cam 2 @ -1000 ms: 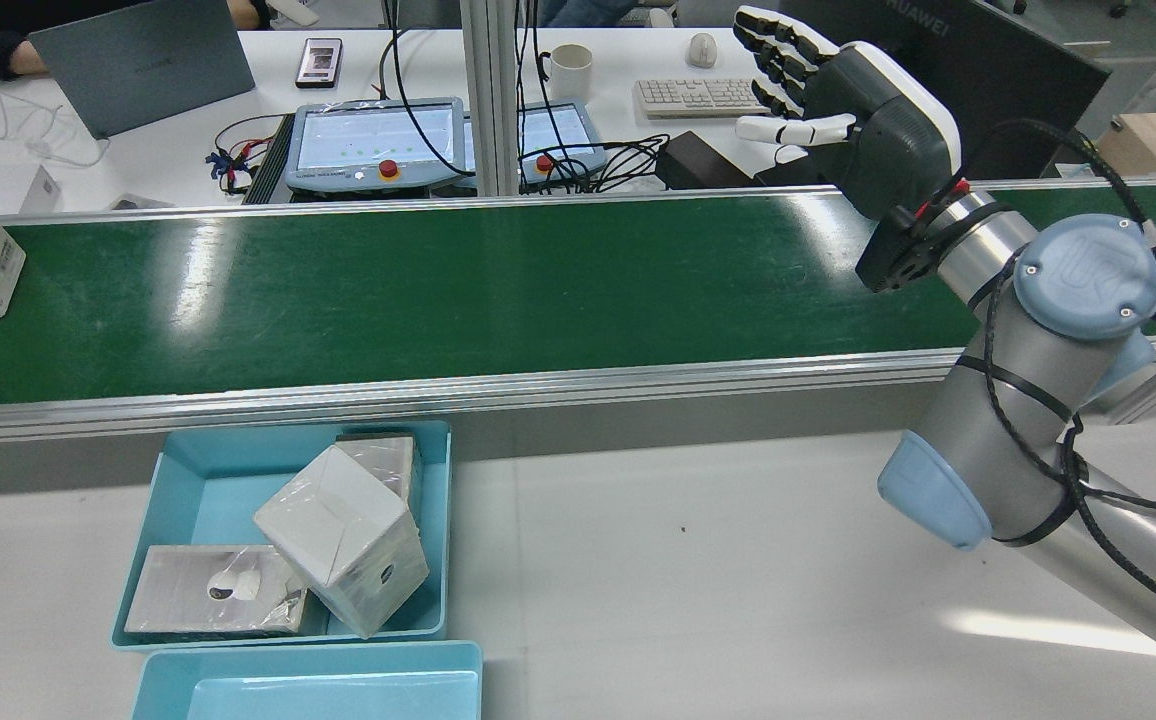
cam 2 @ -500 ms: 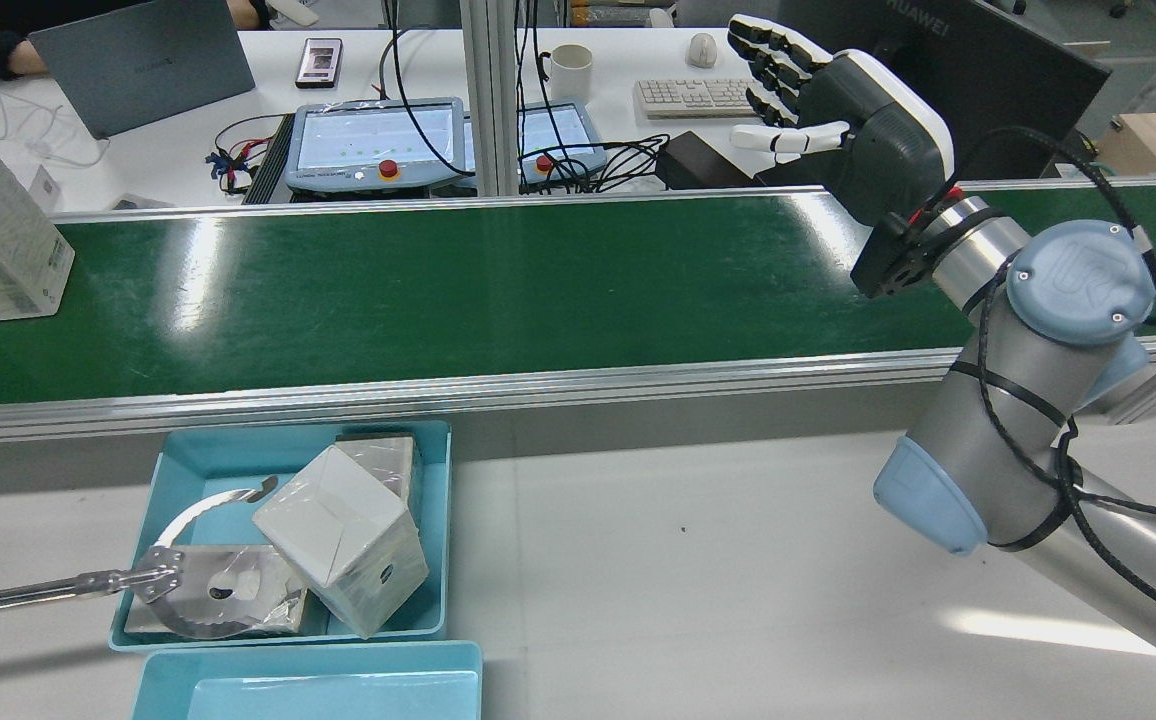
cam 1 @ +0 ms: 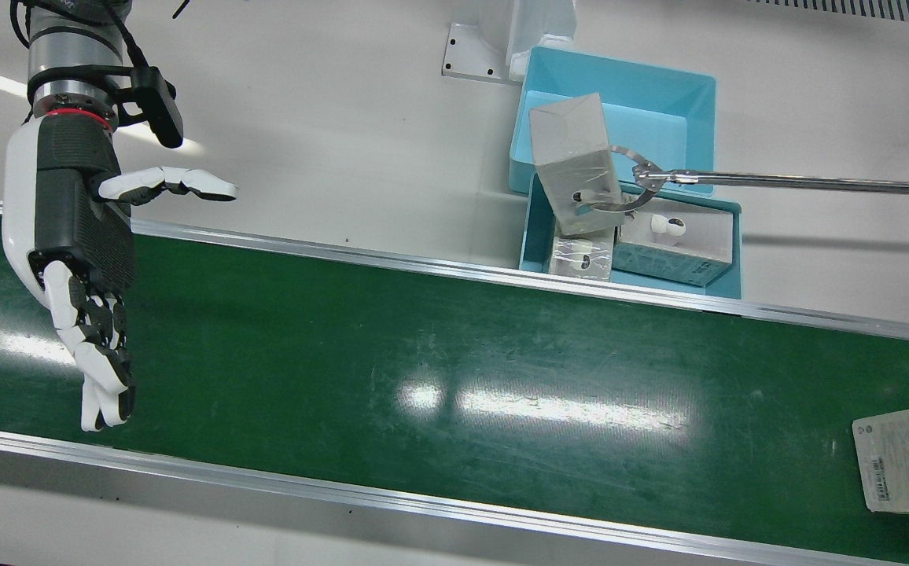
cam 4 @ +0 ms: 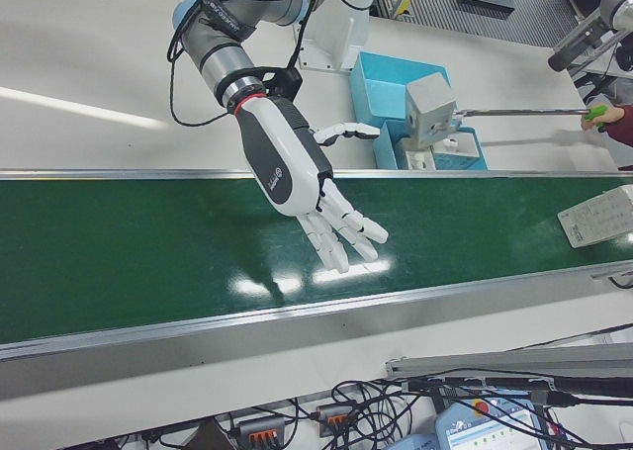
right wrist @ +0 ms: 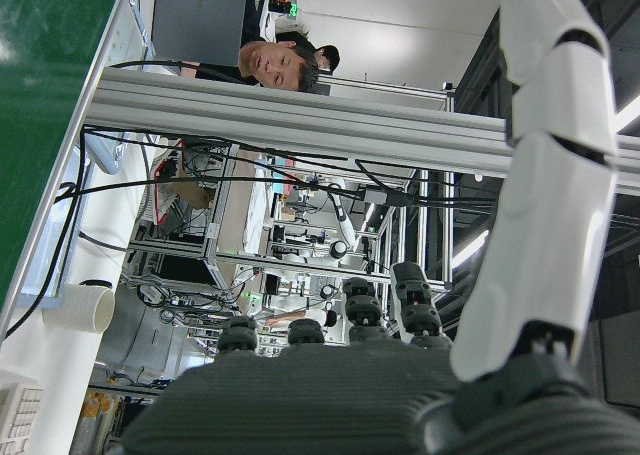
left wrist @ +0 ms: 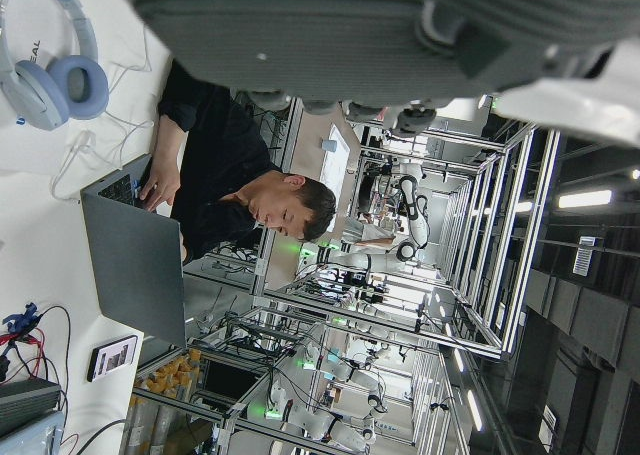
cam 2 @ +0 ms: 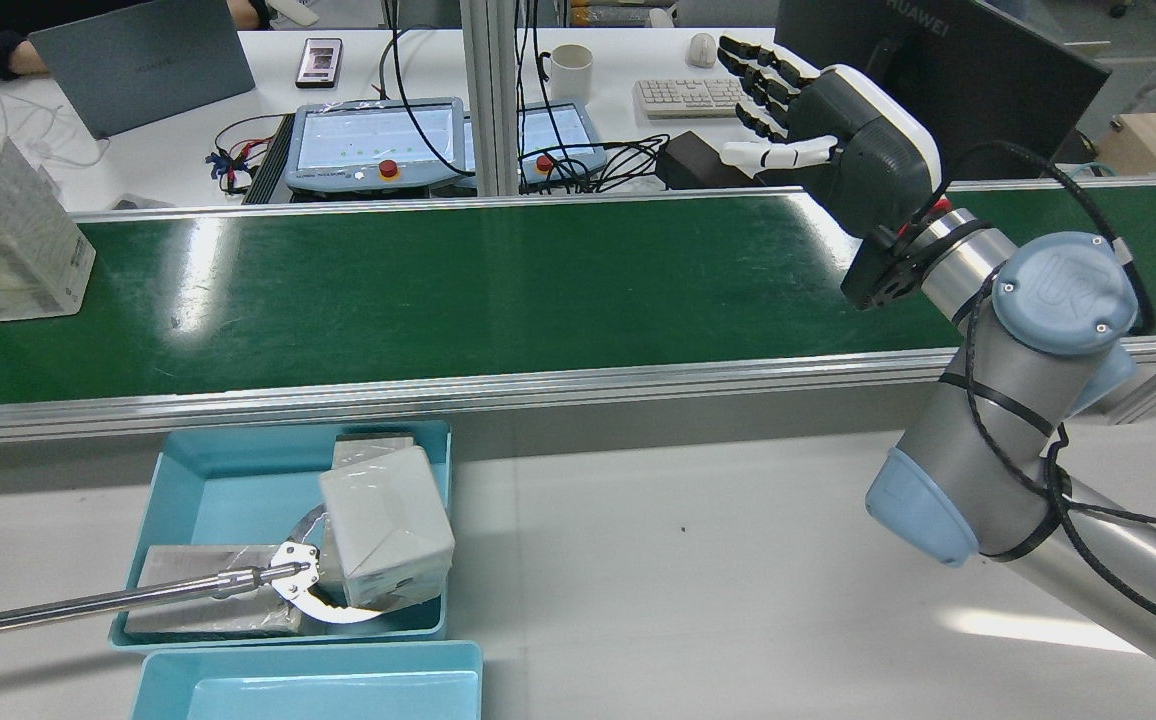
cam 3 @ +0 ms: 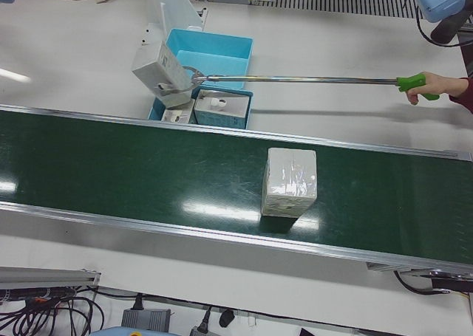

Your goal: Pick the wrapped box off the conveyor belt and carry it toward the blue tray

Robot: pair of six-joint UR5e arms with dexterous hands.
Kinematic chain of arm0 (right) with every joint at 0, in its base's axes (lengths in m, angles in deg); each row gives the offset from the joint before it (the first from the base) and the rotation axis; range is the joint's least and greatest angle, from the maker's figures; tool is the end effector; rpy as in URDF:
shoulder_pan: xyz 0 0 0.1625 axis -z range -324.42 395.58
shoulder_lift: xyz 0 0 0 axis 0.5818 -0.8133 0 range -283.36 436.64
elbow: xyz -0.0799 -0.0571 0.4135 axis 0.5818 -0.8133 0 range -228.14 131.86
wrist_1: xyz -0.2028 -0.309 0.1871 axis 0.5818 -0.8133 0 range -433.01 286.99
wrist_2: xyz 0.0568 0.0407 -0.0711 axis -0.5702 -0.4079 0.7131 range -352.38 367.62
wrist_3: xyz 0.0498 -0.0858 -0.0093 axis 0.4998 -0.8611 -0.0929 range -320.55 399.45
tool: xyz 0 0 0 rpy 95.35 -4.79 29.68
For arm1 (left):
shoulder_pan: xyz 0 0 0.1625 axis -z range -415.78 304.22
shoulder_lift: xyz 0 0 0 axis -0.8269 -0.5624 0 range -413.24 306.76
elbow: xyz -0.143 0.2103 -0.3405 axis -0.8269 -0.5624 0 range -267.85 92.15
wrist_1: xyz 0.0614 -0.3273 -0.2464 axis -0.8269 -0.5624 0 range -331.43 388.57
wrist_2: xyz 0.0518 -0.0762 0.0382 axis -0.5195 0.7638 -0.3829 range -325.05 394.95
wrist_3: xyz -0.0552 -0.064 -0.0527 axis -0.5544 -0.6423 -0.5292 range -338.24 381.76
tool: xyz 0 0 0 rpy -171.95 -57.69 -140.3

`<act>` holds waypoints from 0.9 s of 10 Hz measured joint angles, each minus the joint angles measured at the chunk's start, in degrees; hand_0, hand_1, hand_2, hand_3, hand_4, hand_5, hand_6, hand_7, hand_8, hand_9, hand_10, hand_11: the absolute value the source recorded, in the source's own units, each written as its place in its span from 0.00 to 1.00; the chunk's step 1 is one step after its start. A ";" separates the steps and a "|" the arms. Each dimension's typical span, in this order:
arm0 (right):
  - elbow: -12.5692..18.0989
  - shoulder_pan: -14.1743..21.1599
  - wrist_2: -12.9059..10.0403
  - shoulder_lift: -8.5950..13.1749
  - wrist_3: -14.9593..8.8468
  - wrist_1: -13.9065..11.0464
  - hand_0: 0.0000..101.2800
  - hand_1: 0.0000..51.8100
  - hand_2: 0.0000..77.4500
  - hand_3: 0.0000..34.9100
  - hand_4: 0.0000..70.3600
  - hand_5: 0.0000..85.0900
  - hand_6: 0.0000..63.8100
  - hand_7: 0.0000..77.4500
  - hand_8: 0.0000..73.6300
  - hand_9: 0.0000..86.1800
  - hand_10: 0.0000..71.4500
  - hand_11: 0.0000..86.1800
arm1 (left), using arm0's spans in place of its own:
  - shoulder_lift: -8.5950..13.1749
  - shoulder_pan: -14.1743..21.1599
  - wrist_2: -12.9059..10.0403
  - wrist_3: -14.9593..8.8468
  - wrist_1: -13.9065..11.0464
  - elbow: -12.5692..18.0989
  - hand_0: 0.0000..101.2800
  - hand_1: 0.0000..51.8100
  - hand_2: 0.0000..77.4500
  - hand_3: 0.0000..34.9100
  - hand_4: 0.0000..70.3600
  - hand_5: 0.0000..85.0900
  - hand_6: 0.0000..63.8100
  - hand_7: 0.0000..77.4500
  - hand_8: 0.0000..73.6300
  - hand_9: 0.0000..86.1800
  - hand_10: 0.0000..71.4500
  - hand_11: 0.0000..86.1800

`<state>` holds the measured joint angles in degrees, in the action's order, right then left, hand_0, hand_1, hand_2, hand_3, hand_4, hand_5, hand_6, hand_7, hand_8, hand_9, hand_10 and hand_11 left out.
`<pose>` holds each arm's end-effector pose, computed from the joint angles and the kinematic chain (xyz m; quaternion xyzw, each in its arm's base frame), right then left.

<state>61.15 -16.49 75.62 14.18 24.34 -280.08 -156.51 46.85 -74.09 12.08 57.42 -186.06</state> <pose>-0.2254 -0.5666 0.3159 -0.0513 -0.8088 0.5750 0.1125 -0.2171 -0.5079 0.5435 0.1075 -0.6541 0.7478 0.0362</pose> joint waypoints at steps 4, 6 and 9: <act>-0.12 1.25 -0.06 0.43 -0.09 0.00 0.43 0.23 0.25 0.30 0.05 0.17 0.02 0.04 0.01 0.02 0.04 0.06 | 0.00 0.00 0.00 0.00 0.00 0.00 0.00 0.00 0.01 0.00 0.00 0.01 0.00 0.00 0.00 0.00 0.01 0.00; -0.13 1.80 -0.12 0.57 -0.15 0.05 0.43 0.23 0.25 0.31 0.05 0.17 0.02 0.04 0.01 0.01 0.05 0.06 | 0.00 0.00 0.00 0.00 0.00 0.00 0.00 0.00 0.01 0.00 0.00 0.01 0.00 0.00 0.00 0.00 0.01 0.00; -0.16 2.78 -0.25 0.94 -0.20 0.16 0.43 0.23 0.25 0.30 0.05 0.17 0.02 0.05 0.02 0.01 0.05 0.06 | 0.00 0.00 0.00 0.00 0.00 0.00 0.00 0.00 0.01 0.00 0.00 0.01 0.00 0.00 0.00 0.00 0.01 0.00</act>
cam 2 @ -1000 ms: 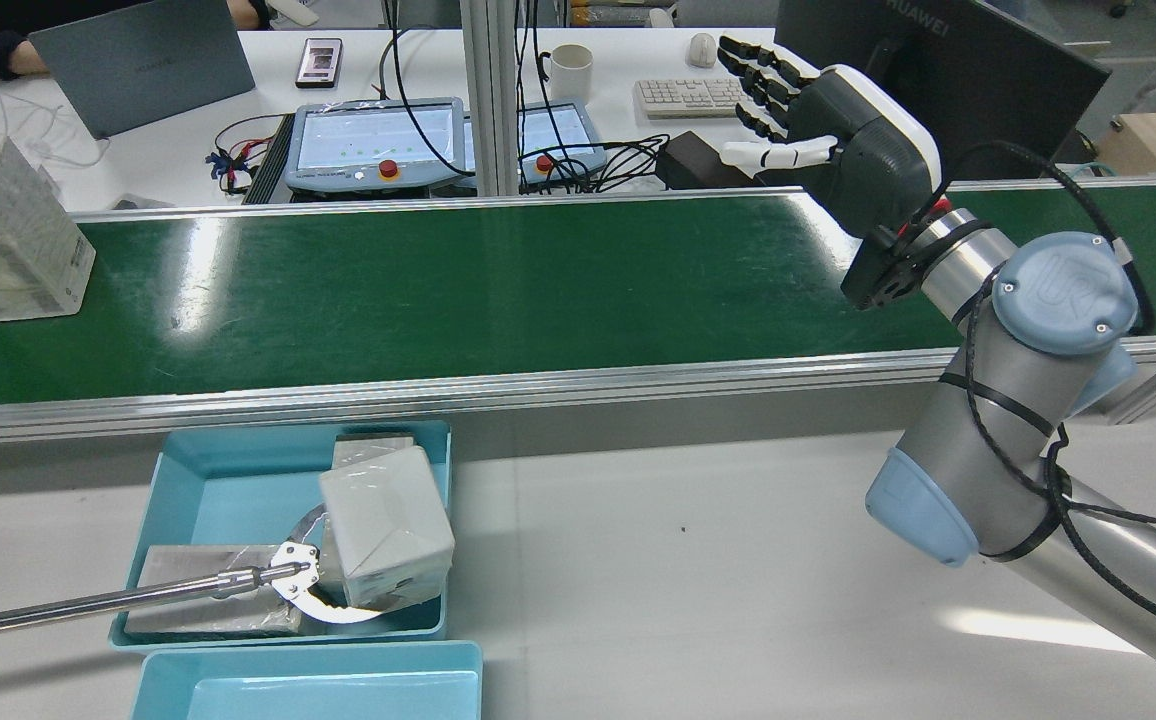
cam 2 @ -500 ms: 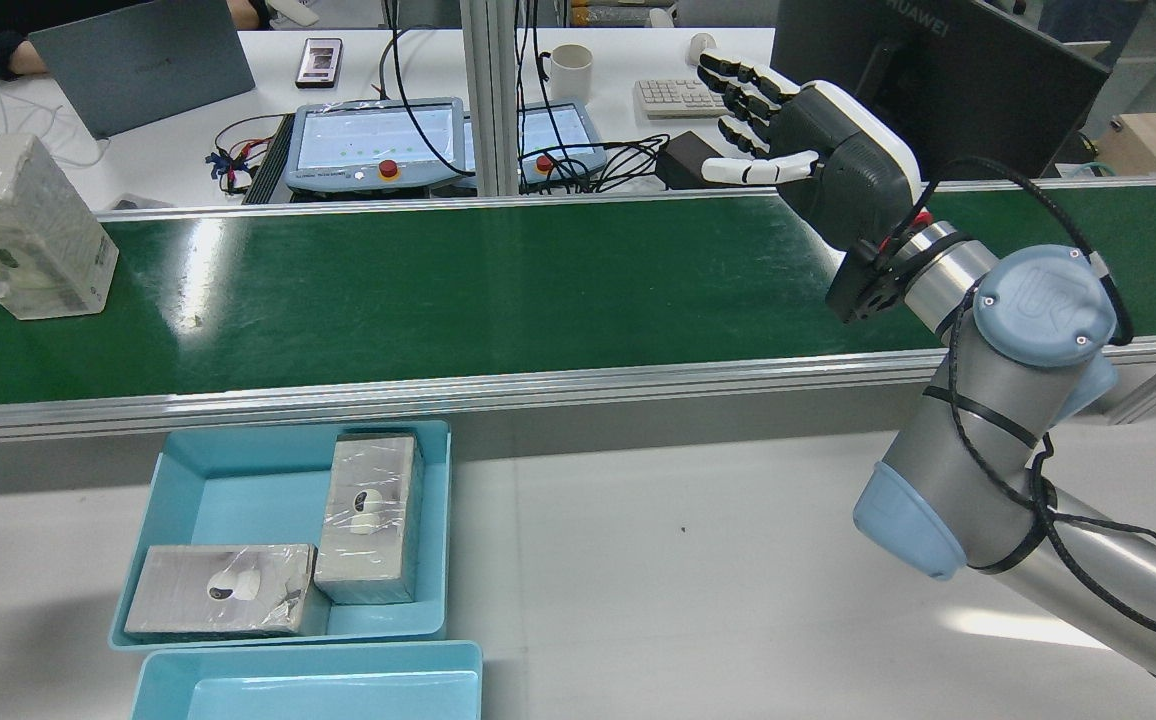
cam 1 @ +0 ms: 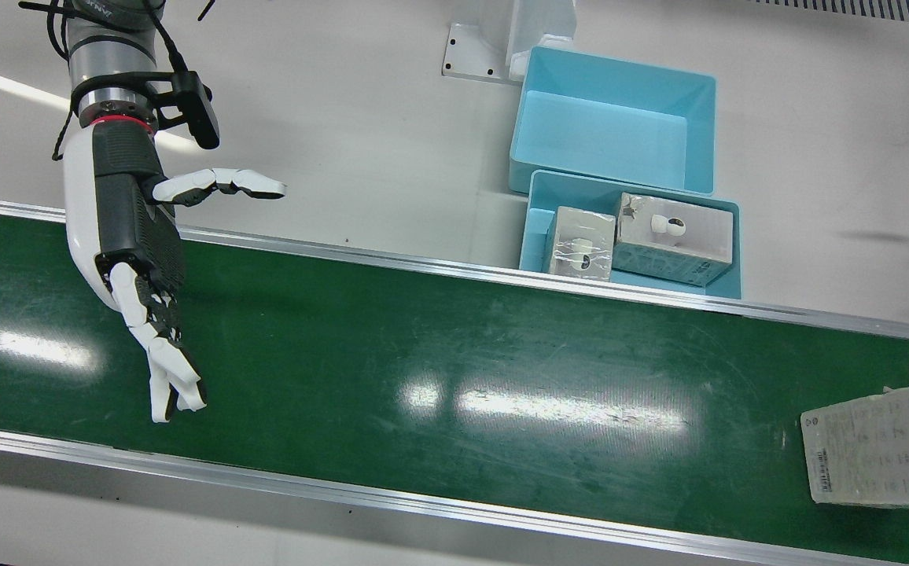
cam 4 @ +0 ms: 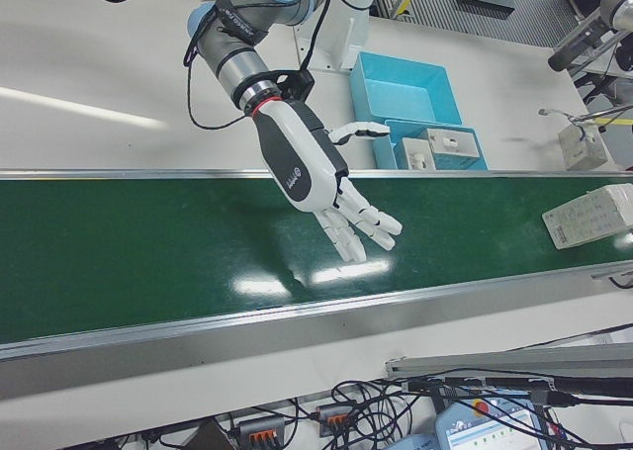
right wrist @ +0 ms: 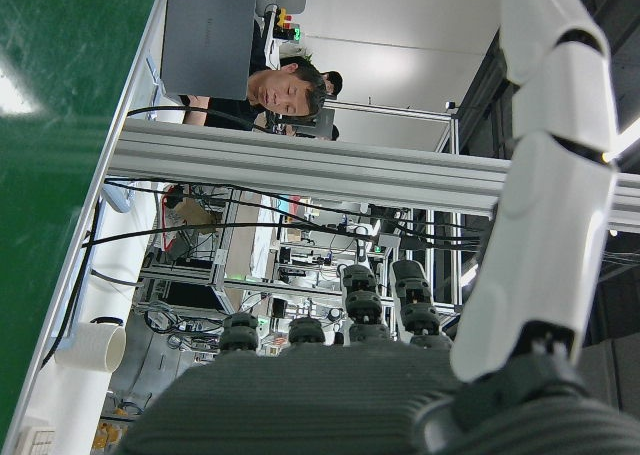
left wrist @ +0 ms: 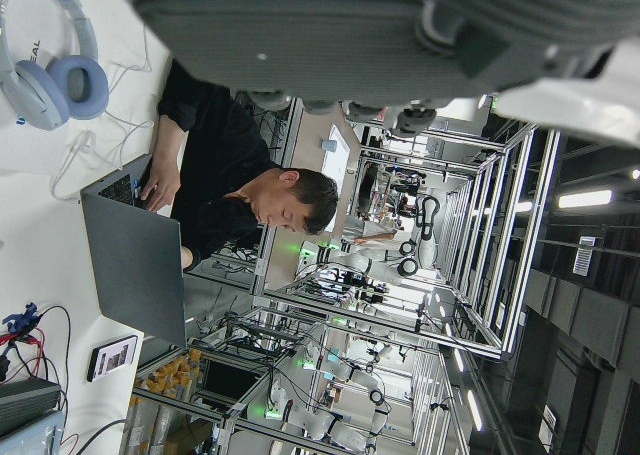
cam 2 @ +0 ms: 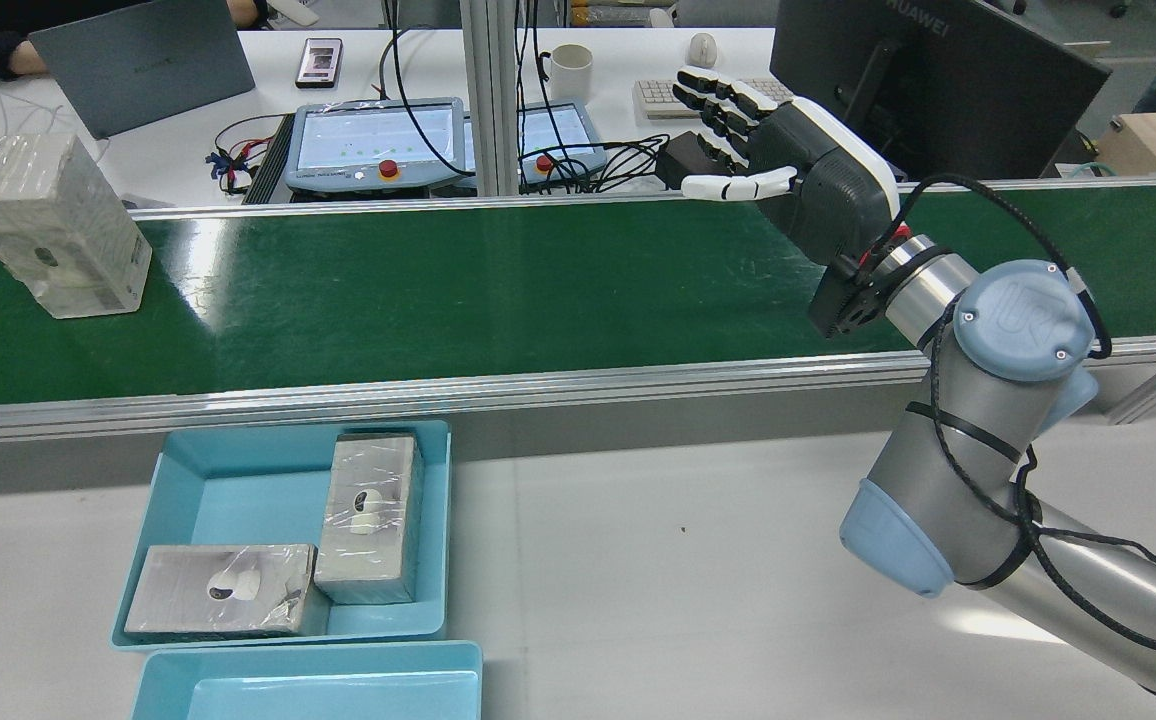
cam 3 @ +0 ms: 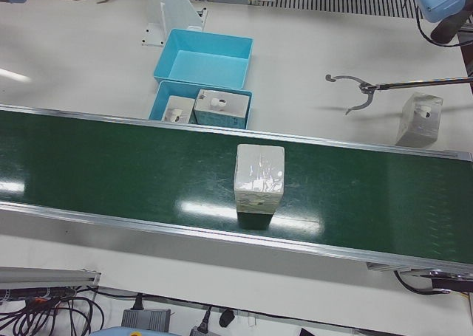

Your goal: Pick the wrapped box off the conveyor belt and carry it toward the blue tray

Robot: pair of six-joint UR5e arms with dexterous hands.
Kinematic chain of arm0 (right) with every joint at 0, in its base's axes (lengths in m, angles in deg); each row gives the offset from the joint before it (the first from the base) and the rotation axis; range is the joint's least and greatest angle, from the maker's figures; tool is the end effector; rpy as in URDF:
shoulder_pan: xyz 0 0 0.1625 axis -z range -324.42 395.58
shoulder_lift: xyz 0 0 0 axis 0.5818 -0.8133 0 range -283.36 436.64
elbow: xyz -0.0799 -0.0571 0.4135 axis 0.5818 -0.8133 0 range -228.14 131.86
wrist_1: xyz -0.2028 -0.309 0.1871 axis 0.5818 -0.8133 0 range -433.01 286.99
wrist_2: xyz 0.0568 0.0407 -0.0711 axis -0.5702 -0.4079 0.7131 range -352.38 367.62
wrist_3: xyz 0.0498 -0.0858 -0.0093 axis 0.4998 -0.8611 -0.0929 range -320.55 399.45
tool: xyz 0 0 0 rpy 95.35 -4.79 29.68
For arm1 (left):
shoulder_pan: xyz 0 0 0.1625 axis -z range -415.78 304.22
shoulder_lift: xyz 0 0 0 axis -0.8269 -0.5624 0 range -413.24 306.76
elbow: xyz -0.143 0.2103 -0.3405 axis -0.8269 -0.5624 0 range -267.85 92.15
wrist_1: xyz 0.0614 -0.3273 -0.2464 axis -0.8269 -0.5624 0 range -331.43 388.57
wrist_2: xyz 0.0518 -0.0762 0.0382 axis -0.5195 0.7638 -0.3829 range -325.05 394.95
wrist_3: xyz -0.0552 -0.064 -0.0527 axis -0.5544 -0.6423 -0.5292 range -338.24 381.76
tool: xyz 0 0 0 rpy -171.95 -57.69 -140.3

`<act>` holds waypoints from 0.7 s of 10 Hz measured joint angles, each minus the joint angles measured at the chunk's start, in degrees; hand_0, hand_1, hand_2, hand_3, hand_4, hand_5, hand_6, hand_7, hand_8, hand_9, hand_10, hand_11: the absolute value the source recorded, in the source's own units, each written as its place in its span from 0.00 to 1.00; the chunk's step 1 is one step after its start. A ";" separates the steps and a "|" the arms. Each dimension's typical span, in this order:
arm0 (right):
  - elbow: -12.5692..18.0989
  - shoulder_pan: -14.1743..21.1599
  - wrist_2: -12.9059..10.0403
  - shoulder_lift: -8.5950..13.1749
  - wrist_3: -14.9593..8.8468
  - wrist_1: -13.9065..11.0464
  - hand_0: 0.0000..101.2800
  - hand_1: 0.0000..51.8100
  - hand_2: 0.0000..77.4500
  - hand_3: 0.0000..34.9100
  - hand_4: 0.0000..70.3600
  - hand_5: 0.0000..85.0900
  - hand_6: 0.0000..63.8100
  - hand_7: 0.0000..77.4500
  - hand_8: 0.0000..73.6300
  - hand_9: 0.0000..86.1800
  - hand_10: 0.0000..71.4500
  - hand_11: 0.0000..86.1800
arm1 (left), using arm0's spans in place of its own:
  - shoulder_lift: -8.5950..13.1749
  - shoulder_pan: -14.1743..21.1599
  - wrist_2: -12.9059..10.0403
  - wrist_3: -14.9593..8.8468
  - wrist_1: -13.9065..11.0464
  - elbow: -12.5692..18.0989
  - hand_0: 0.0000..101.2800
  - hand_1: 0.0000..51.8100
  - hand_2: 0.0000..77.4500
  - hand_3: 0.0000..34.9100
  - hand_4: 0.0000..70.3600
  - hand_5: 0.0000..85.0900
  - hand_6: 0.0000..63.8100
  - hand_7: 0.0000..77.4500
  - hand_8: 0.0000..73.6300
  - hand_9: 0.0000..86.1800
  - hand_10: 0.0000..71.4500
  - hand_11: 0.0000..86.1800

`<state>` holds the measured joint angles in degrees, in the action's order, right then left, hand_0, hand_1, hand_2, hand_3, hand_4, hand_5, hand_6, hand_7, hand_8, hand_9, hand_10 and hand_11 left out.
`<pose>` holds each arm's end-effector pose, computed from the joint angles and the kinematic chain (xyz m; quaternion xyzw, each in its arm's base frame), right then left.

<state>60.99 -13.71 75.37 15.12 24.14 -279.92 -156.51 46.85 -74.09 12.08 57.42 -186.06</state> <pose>-0.2543 -0.5576 0.3070 -0.0705 -0.8116 0.5670 0.1218 -0.2171 -0.5079 0.5435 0.1075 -0.6541 0.7478 0.0362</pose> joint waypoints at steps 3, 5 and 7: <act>-0.89 0.82 -0.14 0.57 0.05 0.09 0.43 0.23 0.25 0.22 0.06 0.17 0.04 0.09 0.02 0.01 0.04 0.08 | 0.00 0.00 0.00 0.00 0.00 0.00 0.00 0.00 0.01 0.00 0.00 0.01 0.00 0.00 0.00 0.00 0.00 0.00; -1.63 1.04 -0.16 1.09 0.12 0.12 0.43 0.23 0.27 0.22 0.06 0.17 0.07 0.11 0.02 0.01 0.05 0.07 | 0.00 0.00 0.00 0.00 0.00 0.00 0.00 0.00 0.01 0.00 0.00 0.01 0.00 0.00 0.00 0.00 0.01 0.00; -2.65 1.10 -0.22 1.59 0.18 0.30 0.43 0.23 0.27 0.20 0.09 0.17 0.07 0.11 0.02 0.03 0.06 0.07 | 0.00 0.00 0.00 0.00 0.00 0.00 0.00 0.00 0.01 0.00 0.00 0.01 0.00 0.00 0.00 0.00 0.00 0.00</act>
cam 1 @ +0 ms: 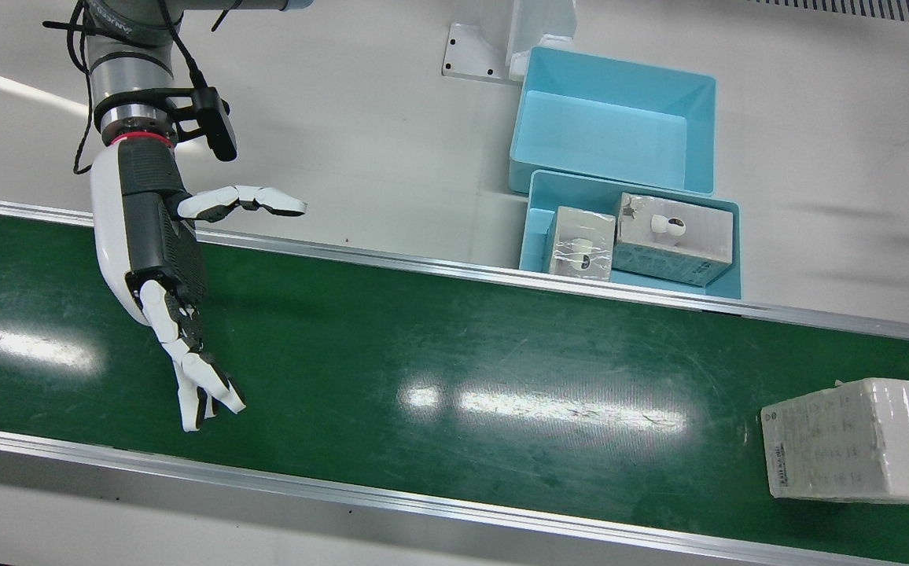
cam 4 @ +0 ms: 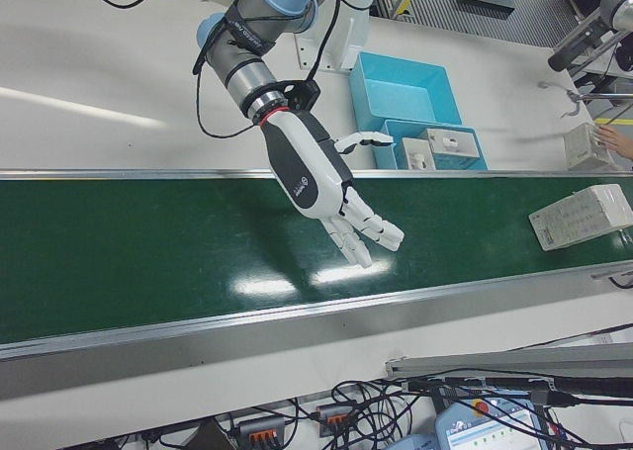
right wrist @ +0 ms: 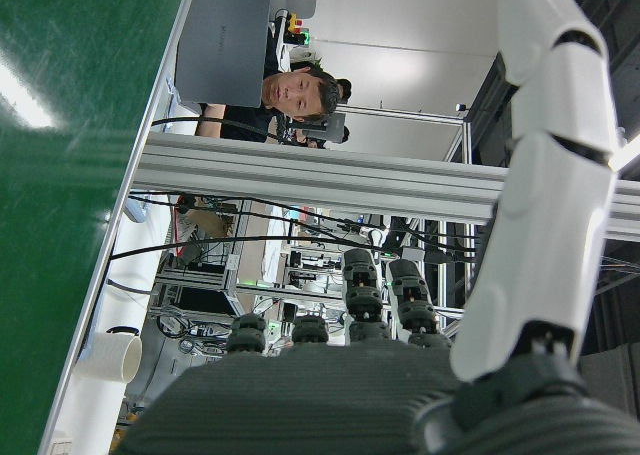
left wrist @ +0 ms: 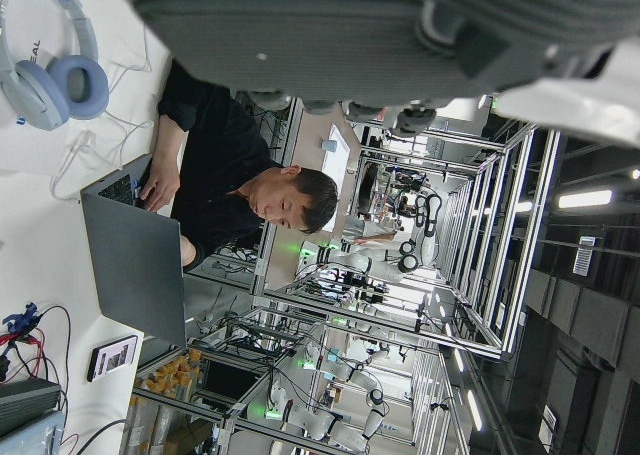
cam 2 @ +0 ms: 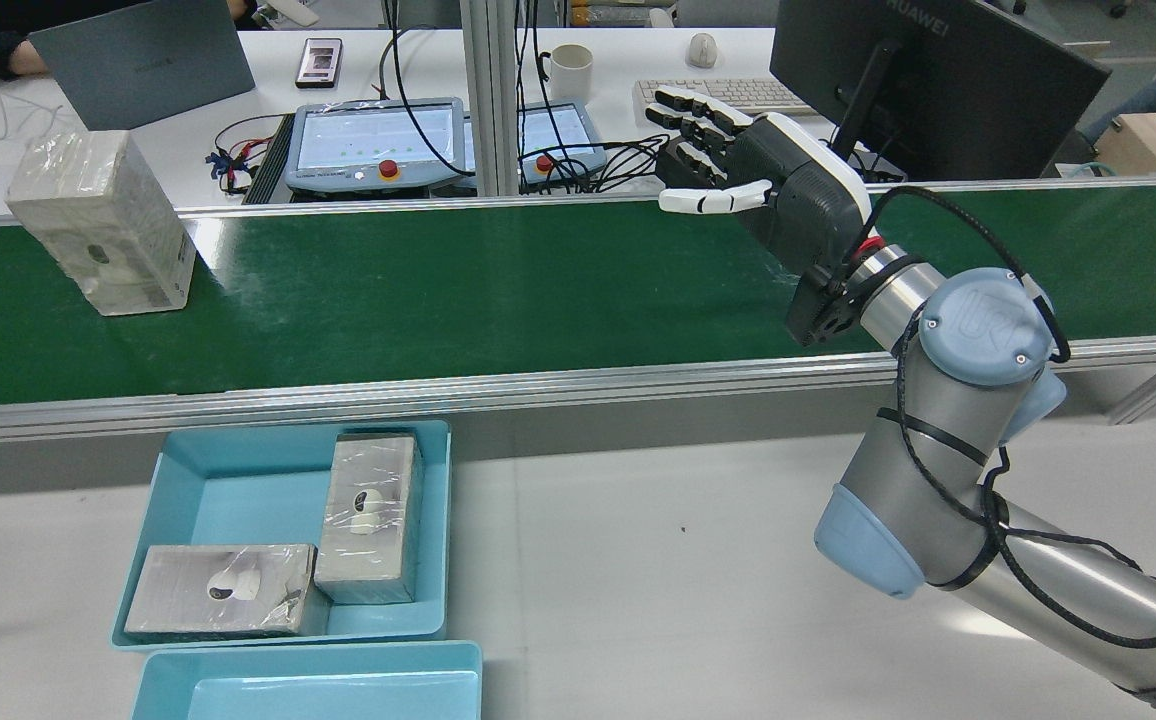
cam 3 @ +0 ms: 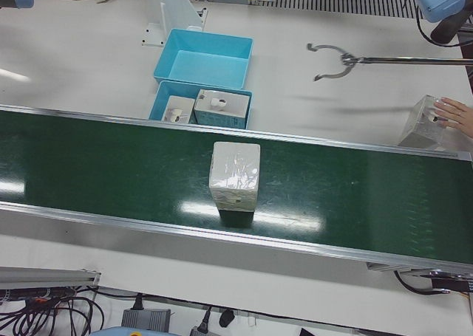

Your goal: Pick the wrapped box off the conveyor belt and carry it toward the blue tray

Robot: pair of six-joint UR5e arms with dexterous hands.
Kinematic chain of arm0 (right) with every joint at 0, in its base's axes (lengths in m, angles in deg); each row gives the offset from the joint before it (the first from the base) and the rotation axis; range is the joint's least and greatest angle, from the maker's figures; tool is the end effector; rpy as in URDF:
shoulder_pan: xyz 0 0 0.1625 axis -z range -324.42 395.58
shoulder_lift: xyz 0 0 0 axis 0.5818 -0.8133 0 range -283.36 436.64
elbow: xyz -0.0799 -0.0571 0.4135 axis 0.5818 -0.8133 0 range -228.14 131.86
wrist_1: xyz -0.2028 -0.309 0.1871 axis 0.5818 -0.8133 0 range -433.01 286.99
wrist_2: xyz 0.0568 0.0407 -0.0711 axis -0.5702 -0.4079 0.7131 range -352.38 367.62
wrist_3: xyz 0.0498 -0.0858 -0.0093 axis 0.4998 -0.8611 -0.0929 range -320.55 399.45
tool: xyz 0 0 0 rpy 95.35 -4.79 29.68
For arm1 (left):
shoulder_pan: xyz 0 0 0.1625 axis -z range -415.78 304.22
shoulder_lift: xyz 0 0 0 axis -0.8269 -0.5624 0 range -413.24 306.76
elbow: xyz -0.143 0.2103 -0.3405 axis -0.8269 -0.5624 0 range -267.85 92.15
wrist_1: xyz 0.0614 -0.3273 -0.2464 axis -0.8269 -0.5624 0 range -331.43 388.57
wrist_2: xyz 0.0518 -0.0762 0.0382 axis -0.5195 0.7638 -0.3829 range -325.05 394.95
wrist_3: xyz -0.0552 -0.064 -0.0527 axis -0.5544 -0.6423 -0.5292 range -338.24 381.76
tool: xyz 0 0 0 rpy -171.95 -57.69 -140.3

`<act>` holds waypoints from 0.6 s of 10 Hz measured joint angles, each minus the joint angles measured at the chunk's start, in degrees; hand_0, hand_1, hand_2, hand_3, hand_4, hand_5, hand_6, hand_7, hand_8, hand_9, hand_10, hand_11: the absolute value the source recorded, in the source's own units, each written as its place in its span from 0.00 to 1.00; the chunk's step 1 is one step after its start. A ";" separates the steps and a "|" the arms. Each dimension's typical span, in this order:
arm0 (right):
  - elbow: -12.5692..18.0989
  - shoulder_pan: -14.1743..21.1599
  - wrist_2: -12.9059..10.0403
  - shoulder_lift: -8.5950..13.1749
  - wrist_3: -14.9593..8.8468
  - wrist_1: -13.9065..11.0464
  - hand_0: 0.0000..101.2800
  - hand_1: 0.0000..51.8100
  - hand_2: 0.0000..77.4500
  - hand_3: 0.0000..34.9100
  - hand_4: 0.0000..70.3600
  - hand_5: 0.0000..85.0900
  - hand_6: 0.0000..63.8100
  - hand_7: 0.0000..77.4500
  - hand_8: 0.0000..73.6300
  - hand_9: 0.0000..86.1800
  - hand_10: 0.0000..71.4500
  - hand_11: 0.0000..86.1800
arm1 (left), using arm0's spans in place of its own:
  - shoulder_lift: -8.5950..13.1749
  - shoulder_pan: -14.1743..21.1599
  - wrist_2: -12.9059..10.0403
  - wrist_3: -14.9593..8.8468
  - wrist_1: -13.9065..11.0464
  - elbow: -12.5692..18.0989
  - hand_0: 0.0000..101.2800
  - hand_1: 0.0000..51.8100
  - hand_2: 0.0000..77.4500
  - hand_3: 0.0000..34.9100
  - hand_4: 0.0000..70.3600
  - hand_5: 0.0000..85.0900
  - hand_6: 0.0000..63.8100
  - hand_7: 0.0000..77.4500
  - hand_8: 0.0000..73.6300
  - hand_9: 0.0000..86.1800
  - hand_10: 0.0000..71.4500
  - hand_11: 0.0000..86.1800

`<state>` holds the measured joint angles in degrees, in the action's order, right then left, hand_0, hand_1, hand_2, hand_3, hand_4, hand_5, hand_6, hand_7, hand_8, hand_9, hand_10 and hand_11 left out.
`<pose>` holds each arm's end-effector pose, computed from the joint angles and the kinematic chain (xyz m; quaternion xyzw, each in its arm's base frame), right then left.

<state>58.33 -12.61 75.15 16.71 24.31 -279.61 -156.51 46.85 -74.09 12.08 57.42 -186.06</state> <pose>-0.2745 -0.5638 0.3079 -0.0765 -0.8073 0.5709 0.1282 -0.2171 -0.5079 0.5435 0.1075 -0.6541 0.7478 0.0362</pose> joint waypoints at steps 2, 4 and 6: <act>-0.76 0.02 -0.03 0.61 -0.06 0.59 0.43 0.23 0.27 0.20 0.09 0.15 0.07 0.11 0.02 0.03 0.05 0.08 | 0.00 0.00 0.00 0.00 0.00 0.00 0.00 0.00 0.01 0.00 0.00 0.01 0.00 0.00 0.00 0.00 0.01 0.00; -0.92 -0.08 0.02 0.62 0.01 0.81 0.43 0.23 0.27 0.20 0.09 0.15 0.07 0.10 0.02 0.03 0.05 0.08 | 0.00 0.00 0.00 0.00 0.00 0.00 0.00 0.00 0.01 0.00 0.00 0.01 0.00 0.00 0.00 0.00 0.01 0.00; -0.88 -0.47 0.21 0.39 0.13 0.73 0.43 0.23 0.27 0.20 0.09 0.15 0.07 0.10 0.02 0.03 0.05 0.07 | 0.00 0.00 0.00 0.00 0.00 0.00 0.00 0.00 0.01 0.00 0.00 0.01 0.00 0.00 0.00 0.00 0.00 0.00</act>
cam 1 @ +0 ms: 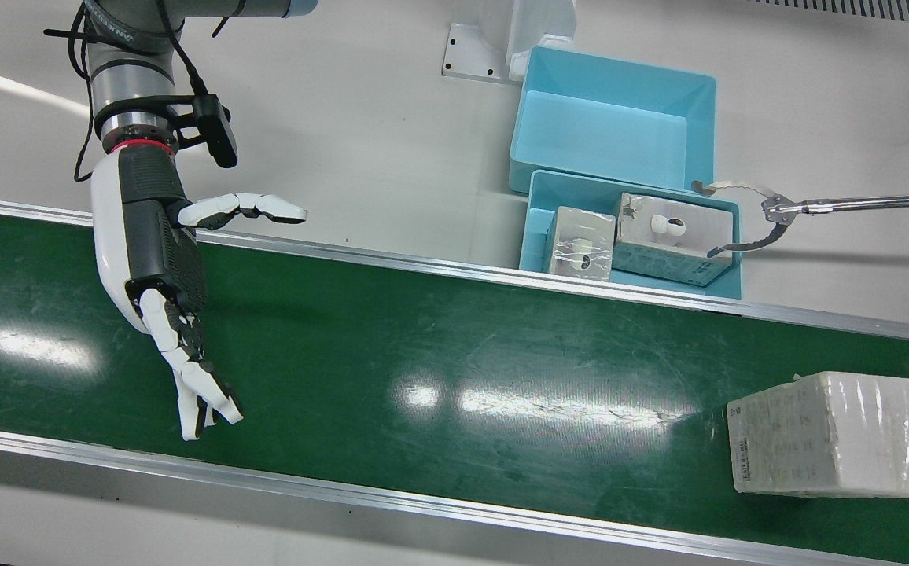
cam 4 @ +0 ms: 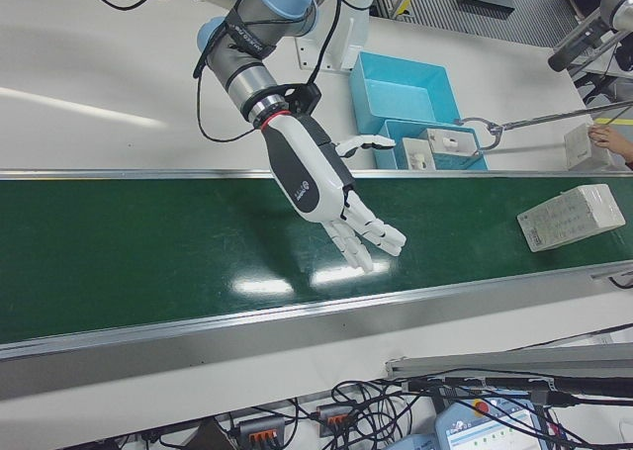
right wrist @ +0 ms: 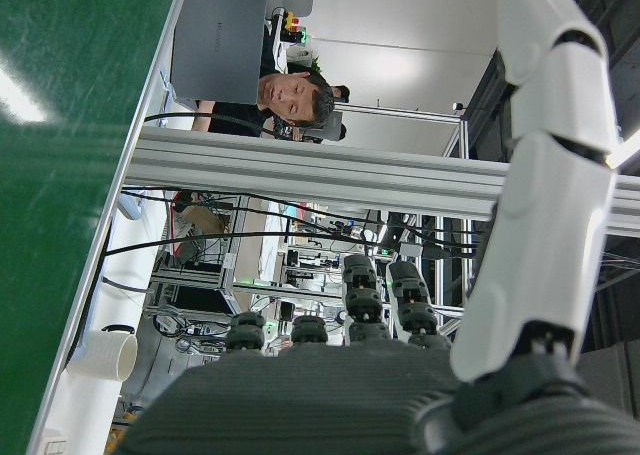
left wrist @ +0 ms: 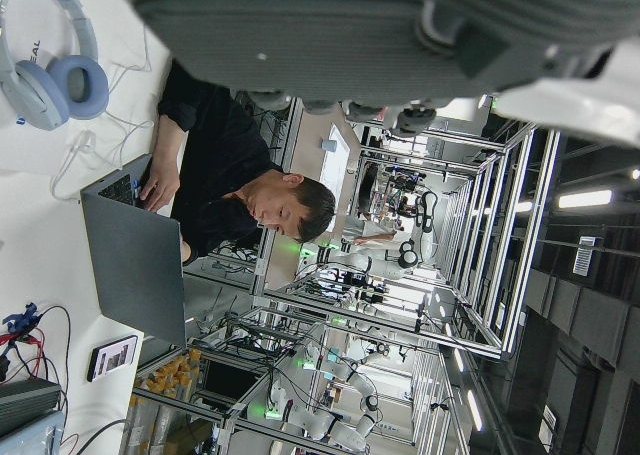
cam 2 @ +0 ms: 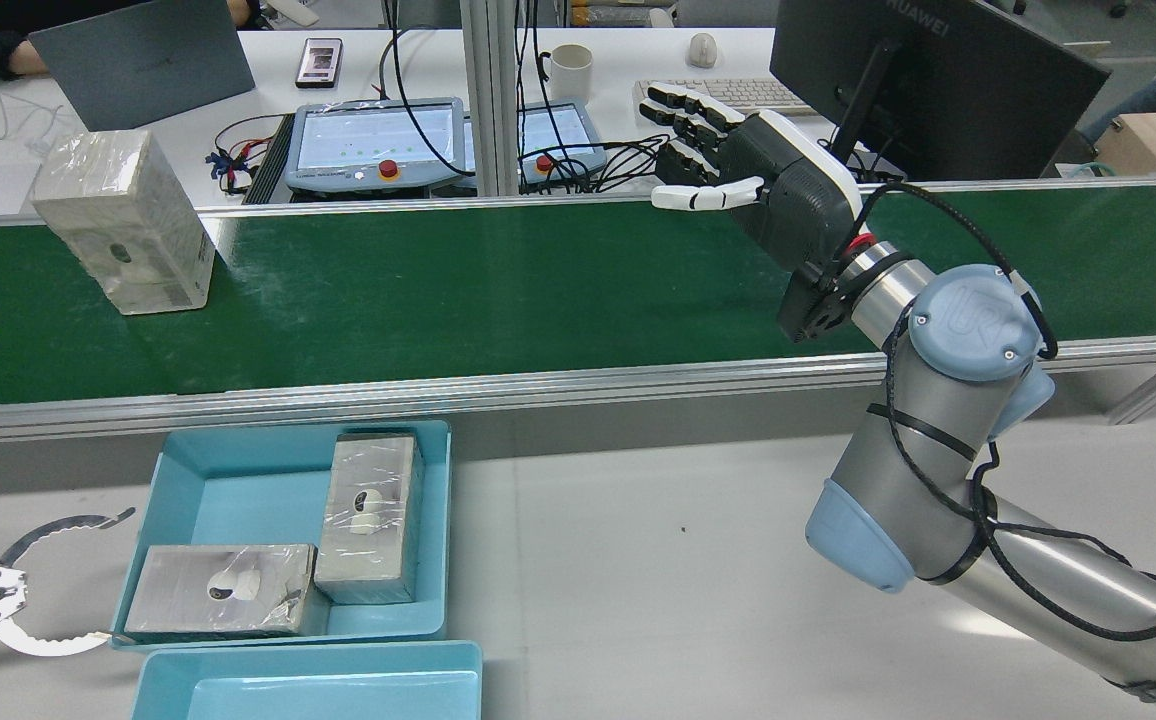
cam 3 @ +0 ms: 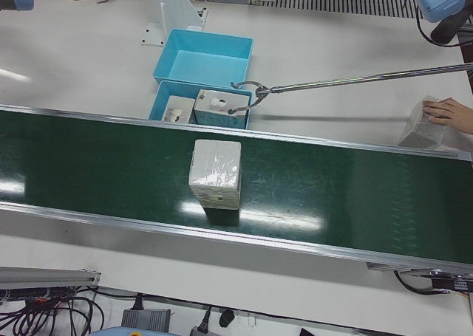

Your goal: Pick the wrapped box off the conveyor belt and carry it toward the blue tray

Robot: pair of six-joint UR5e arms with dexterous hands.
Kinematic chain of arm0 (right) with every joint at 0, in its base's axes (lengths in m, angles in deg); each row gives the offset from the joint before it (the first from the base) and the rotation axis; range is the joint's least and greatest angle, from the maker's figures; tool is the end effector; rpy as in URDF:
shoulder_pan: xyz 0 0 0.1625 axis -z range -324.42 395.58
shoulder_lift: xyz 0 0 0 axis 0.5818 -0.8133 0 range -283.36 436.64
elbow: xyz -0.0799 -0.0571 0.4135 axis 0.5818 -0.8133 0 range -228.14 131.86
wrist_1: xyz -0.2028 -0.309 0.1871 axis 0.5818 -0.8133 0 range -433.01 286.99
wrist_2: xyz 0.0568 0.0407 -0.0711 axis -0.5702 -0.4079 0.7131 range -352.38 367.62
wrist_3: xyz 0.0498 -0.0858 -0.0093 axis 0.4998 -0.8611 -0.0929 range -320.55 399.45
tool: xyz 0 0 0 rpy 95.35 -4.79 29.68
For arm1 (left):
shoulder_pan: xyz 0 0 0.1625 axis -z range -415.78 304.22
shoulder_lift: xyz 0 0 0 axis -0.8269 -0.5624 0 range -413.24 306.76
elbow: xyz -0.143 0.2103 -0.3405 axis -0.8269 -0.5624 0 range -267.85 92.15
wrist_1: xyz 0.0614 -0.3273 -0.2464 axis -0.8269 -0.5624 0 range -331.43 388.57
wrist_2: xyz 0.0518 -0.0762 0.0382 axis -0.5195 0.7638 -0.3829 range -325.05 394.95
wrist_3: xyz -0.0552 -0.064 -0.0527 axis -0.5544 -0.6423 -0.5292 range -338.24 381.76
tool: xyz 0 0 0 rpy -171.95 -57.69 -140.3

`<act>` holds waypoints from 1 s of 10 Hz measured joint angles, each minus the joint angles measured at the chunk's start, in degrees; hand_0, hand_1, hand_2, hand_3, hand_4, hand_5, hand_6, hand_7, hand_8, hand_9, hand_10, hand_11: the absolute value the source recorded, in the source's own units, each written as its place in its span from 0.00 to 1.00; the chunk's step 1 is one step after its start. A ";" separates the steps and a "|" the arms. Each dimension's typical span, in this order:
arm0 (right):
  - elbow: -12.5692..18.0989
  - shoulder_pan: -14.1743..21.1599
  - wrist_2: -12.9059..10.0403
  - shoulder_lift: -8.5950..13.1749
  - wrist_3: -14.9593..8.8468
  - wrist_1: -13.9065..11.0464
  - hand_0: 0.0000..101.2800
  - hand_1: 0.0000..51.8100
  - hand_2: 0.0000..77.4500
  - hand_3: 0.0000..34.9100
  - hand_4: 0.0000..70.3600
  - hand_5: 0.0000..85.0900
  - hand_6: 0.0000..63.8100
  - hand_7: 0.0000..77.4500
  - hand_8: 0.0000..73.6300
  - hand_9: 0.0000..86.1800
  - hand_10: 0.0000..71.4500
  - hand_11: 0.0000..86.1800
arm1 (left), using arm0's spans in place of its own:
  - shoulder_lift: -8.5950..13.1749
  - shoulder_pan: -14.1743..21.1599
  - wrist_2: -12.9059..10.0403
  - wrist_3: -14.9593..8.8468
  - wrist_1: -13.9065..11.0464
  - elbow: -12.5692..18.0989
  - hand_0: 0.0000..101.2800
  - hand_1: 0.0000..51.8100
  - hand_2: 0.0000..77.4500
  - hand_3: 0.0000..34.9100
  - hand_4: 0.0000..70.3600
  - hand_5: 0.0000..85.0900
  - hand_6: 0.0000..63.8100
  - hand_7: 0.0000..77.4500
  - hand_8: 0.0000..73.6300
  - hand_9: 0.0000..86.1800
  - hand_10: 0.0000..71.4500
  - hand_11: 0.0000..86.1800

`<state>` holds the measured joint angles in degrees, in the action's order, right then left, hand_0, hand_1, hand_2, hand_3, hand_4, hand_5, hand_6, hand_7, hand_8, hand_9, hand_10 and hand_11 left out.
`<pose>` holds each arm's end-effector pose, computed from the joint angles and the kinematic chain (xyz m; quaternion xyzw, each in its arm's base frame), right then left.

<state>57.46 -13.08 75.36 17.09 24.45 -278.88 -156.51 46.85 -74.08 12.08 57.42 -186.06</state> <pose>-0.2736 -0.5698 0.3082 -0.0758 -0.8087 0.5697 0.1255 -0.2171 -0.5079 0.5435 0.1074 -0.6542 0.7478 0.0362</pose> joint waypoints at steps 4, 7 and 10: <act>0.36 -2.10 0.38 -0.47 0.38 -0.18 0.44 0.23 0.24 0.30 0.01 0.16 0.00 0.00 0.01 0.02 0.00 0.03 | 0.00 0.00 0.00 0.00 0.00 0.00 0.00 0.00 0.01 0.00 0.00 0.01 0.00 0.00 0.00 0.00 0.00 0.00; 0.53 -2.89 0.45 -1.00 0.77 -0.30 0.45 0.26 0.18 0.52 0.00 0.03 0.00 0.00 0.00 0.02 0.00 0.02 | 0.00 0.00 0.00 0.00 0.00 0.00 0.00 0.00 0.01 0.00 0.00 0.01 0.00 0.00 0.00 0.00 0.01 0.00; 0.60 -3.15 0.48 -1.08 0.87 -0.32 0.44 0.22 0.11 0.50 0.00 0.05 0.00 0.00 0.00 0.02 0.00 0.02 | 0.00 0.00 0.00 0.00 0.00 0.00 0.00 0.00 0.01 0.00 0.00 0.01 0.00 0.00 0.00 0.00 0.01 0.00</act>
<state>58.06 -16.23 75.84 16.01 25.31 -279.20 -156.51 46.85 -74.09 12.08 57.43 -186.06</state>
